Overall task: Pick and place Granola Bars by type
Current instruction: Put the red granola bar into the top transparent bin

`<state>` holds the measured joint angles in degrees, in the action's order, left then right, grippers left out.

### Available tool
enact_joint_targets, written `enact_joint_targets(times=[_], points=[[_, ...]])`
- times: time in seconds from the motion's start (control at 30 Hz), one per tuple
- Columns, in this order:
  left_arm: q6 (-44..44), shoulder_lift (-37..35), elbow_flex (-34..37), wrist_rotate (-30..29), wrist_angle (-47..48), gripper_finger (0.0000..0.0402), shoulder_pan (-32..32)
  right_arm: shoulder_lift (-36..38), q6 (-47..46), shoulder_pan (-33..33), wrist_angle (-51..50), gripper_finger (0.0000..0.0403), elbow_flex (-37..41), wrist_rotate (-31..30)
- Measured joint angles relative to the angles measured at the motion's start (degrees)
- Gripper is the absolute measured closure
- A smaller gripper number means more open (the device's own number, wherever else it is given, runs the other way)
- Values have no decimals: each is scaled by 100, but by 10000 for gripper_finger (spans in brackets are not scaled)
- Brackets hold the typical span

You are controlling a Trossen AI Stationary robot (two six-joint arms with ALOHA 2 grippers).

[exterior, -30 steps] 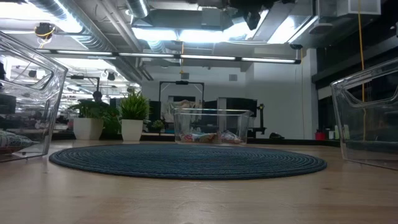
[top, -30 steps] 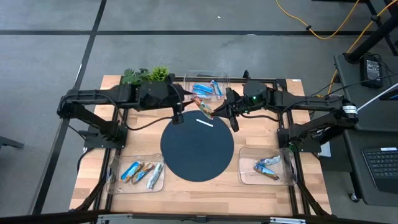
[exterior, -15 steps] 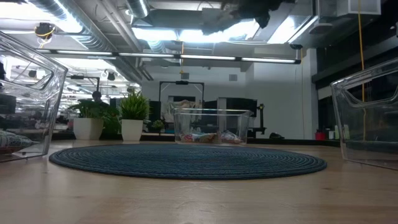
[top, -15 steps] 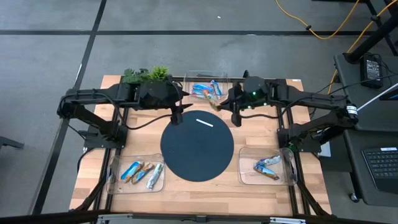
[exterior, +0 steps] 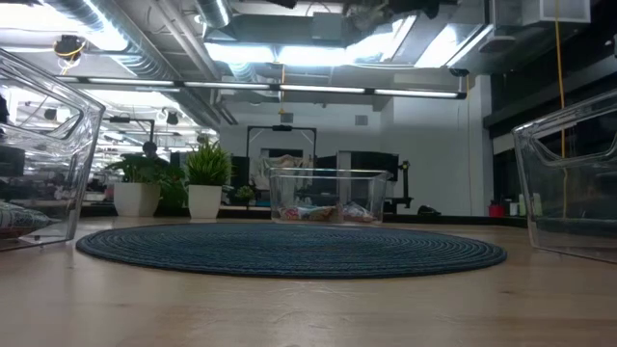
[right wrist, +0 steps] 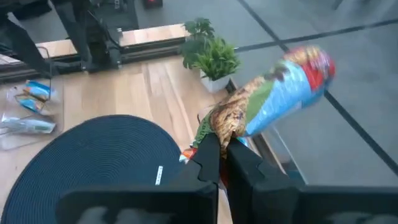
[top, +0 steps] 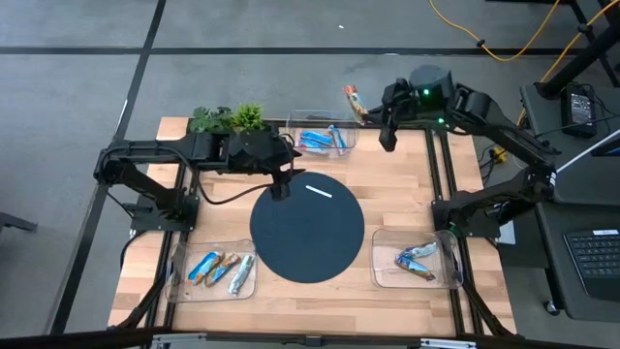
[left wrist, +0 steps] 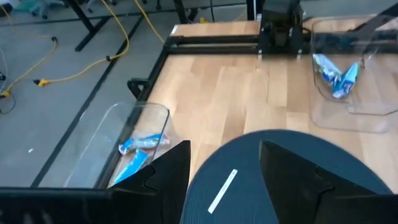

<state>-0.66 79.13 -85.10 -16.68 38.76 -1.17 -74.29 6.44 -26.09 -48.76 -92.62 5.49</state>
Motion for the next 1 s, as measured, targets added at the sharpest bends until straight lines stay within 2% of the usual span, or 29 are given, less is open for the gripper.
enact_joint_targets(times=[0.17,0.27,0.37,0.5,0.63,0.83,1.0], points=[[-12,58,-2,12,-34,221,0,-236,60,-279,-102,389,-15,79],[-57,70,-6,8,-129,219,0,-679,304,-515,-177,392,-290,431],[-61,90,-6,10,-122,218,0,-1368,610,-730,-554,391,-1064,665],[-72,83,-6,8,-124,217,0,-2344,932,-979,-1184,389,-2322,669],[-70,83,-6,8,-124,217,0,-2930,1047,-1108,-1486,390,-2937,810],[-10,83,-6,-12,-124,217,0,-3208,1051,-1132,-1413,389,-2572,816],[-9,83,-6,-27,-124,217,0,-3242,992,-1119,-765,391,-1246,814]])
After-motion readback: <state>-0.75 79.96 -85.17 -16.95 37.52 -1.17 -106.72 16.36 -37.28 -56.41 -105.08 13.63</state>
